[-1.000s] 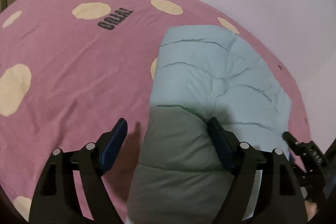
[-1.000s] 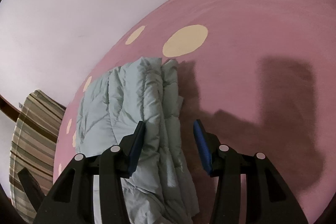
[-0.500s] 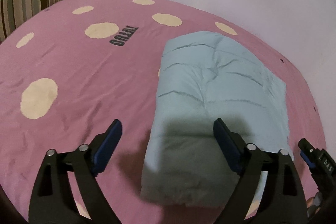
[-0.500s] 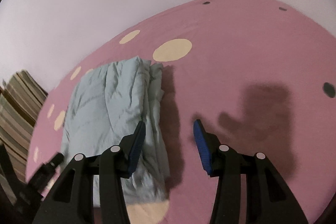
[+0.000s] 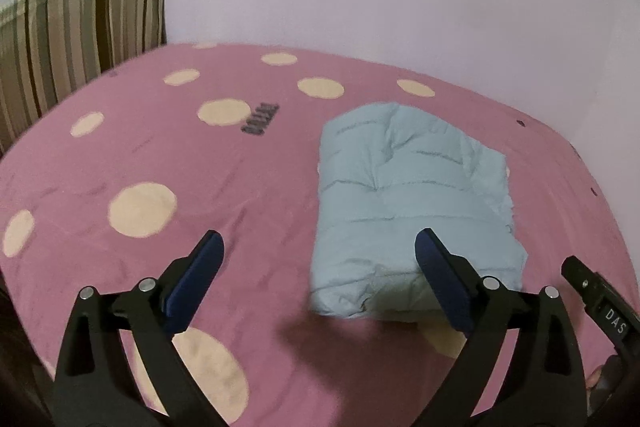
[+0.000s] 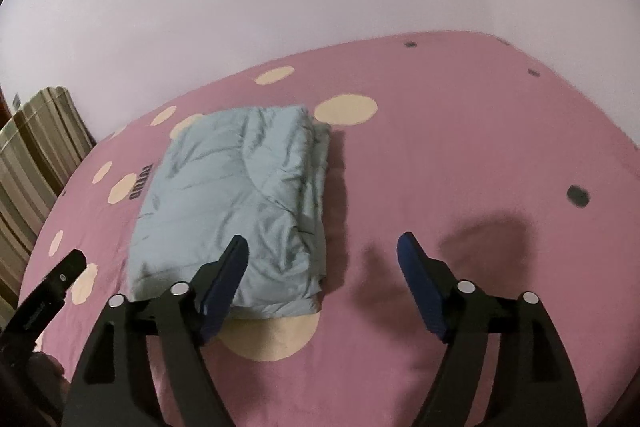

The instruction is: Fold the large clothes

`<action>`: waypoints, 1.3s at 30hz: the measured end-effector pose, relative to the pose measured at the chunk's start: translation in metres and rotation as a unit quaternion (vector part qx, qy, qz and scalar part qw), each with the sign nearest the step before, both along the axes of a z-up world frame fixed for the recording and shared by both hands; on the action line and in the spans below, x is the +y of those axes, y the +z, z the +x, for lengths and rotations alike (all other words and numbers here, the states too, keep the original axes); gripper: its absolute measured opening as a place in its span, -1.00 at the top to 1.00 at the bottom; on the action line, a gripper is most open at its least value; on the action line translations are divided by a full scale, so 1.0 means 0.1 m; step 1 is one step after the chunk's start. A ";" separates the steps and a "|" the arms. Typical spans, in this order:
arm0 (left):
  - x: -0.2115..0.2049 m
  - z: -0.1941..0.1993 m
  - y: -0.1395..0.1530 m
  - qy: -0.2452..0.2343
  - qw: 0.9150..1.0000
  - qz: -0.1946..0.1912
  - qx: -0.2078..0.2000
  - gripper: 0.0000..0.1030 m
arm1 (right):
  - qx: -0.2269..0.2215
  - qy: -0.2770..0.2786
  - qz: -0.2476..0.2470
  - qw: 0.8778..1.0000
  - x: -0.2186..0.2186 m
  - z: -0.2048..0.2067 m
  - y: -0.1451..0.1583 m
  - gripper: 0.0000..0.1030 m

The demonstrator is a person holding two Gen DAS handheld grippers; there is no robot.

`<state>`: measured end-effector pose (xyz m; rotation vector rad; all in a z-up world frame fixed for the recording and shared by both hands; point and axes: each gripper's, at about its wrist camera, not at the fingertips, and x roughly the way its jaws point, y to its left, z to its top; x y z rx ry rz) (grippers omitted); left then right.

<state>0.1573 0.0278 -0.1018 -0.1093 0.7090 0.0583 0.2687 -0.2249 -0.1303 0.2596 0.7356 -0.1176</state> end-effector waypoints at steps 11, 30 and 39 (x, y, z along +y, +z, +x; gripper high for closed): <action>0.00 -0.34 0.51 -0.005 0.999 0.013 -0.040 -0.95 | -0.039 0.017 -0.034 0.999 0.21 -0.24 0.48 -0.55; -0.17 -0.52 0.67 -0.048 0.998 0.000 -0.046 -0.95 | -0.056 0.011 -0.048 0.997 0.29 -0.41 0.63 -0.55; -0.20 -0.52 0.64 -0.052 0.998 -0.005 -0.042 -0.95 | -0.052 0.007 -0.048 0.997 0.30 -0.42 0.60 -0.55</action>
